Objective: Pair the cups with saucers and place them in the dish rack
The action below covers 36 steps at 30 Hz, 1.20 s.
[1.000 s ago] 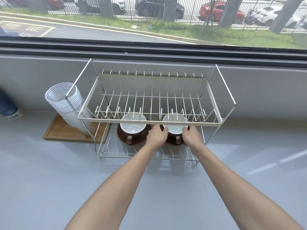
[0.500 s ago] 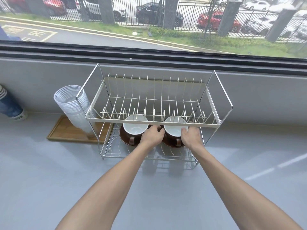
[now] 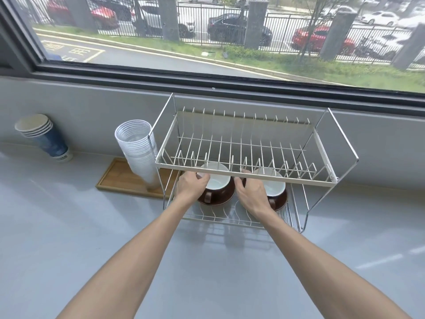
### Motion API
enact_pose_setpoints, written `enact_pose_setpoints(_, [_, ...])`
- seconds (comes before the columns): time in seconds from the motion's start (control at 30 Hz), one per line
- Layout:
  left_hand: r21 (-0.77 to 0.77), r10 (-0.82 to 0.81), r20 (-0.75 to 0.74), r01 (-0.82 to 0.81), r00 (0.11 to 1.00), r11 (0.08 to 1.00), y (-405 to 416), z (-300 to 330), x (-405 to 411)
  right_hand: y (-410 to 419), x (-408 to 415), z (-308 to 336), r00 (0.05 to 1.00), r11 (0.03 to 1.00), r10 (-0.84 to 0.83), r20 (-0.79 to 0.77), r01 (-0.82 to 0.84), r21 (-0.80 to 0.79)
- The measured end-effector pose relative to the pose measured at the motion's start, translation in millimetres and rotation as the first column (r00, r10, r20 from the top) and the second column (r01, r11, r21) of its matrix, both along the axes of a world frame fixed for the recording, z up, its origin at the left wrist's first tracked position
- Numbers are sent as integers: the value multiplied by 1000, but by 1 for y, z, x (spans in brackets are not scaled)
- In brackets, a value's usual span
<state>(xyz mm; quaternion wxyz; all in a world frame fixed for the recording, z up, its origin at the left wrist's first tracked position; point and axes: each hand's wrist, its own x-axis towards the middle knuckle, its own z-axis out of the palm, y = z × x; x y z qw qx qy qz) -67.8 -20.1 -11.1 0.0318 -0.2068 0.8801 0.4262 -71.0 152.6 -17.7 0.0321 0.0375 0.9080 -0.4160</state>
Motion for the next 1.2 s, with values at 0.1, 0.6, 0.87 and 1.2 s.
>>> enact_pose_setpoints(0.1, [93, 52, -32, -49, 998, 994, -10, -7, -5, -16, -6, -3, 996, 999, 24, 82, -21, -37])
enact_pose_setpoints(0.6, [193, 23, 55, -33, 998, 981, -13, -46, -19, -37, -23, -36, 967, 995, -72, 244, 88, -55])
enact_pose_setpoints(0.87, [173, 2, 56, -11, 998, 985, -11, -45, -17, -33, -23, -39, 966, 997, -56, 254, 67, -33])
enact_pose_setpoints(1.2, [79, -198, 234, 185, 952, 980, -22, -19, -5, -26, -6, -9, 960, 998, 55, 273, -46, -37])
